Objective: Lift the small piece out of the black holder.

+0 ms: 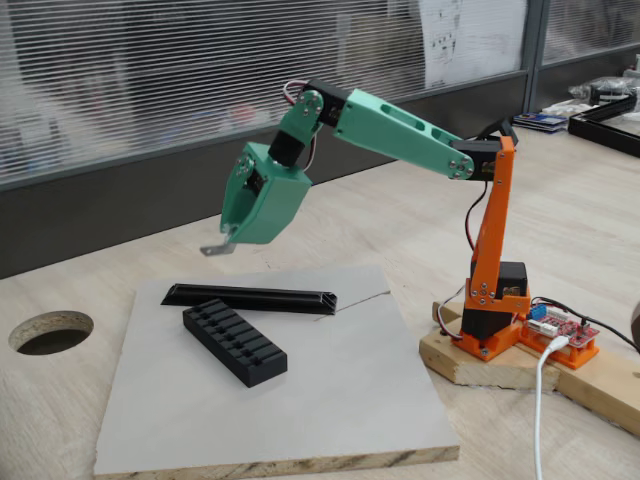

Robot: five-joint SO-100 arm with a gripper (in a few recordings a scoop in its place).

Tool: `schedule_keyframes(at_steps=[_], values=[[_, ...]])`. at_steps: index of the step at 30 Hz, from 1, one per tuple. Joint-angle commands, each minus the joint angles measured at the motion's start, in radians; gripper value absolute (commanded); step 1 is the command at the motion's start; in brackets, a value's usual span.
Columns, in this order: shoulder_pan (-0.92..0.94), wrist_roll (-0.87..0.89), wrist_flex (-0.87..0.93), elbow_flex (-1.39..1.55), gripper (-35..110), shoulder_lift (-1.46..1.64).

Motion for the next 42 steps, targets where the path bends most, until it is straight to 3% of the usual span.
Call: schedule_keyframes(at_steps=[1,21,42], values=[[-0.014,0.023,0.015,-0.011,4,0.112],[-0.014,0.026,0.015,0.002,4,0.4],[-0.014,0.026,0.015,0.003,4,0.396]])
